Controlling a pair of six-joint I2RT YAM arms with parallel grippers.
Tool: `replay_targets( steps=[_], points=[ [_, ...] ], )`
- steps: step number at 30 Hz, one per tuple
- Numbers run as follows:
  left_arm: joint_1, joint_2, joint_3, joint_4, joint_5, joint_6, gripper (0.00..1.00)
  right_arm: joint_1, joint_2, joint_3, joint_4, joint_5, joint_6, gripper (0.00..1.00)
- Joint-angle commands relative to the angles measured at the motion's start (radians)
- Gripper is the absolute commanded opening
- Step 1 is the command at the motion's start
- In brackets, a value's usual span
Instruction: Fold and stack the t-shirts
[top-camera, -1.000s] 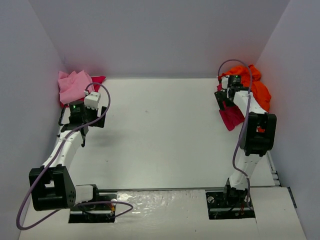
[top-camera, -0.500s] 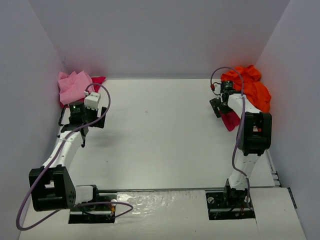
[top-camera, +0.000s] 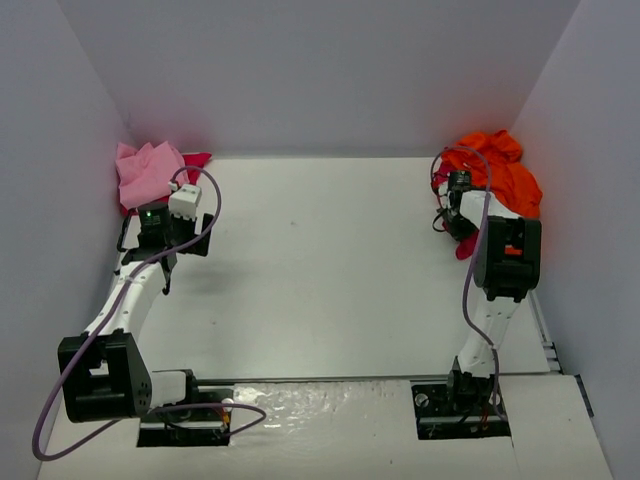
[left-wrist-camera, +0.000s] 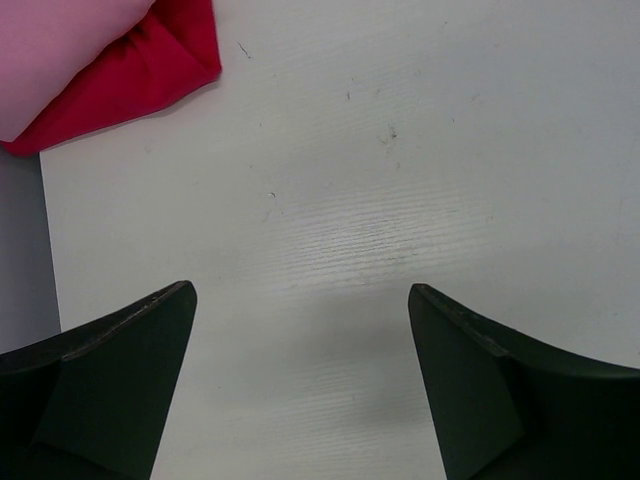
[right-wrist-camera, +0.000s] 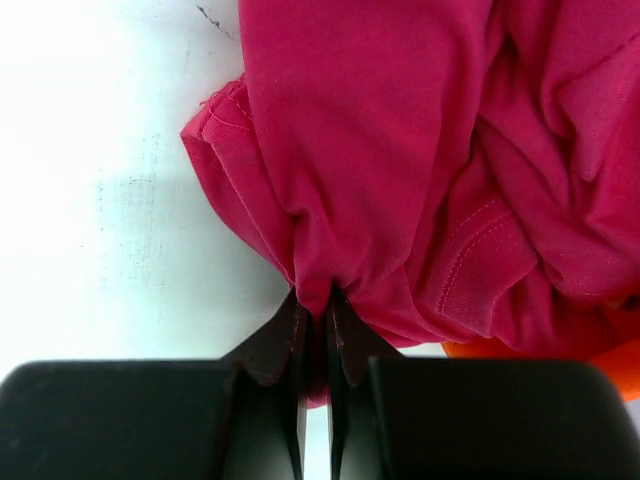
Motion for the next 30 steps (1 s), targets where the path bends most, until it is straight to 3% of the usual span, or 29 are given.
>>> replay_targets(
  steps=[1,3,6,8,10,14,17,23,27,30],
  points=[
    [0.004,-0.025,0.071,0.019,0.019,0.016,0.81,0.022,-0.031,0.042,-0.072,-0.053,-0.023,0.0],
    [0.004,-0.024,0.094,0.005,0.022,0.015,0.77,0.064,-0.071,0.07,-0.084,-0.049,-0.042,0.0],
    [0.004,-0.023,0.154,-0.021,0.021,0.006,0.58,0.149,-0.155,0.137,-0.116,-0.084,-0.084,0.0],
    [0.003,-0.025,0.18,-0.034,0.024,0.001,0.54,0.189,-0.217,0.166,-0.127,-0.127,-0.106,0.0],
    [0.001,-0.03,0.201,-0.038,0.021,-0.007,0.53,0.232,-0.282,0.191,-0.135,-0.166,-0.117,0.0],
    [-0.013,-0.028,0.255,-0.08,0.023,-0.008,0.63,0.345,-0.5,0.24,-0.148,-0.363,-0.153,0.0],
    [-0.018,-0.028,0.285,-0.098,0.044,-0.025,0.65,0.366,-0.639,0.273,-0.149,-0.616,-0.136,0.06],
    [-0.026,-0.025,0.297,-0.111,0.075,-0.032,0.68,0.362,-0.69,0.32,-0.248,-1.011,-0.062,0.12],
    [-0.03,-0.029,0.301,-0.117,0.076,-0.033,0.69,0.36,-0.687,0.301,-0.258,-1.123,-0.048,0.14],
    [-0.03,-0.032,0.301,-0.119,0.093,-0.04,0.72,0.362,-0.672,0.269,-0.261,-1.037,-0.084,0.17]
  ],
)
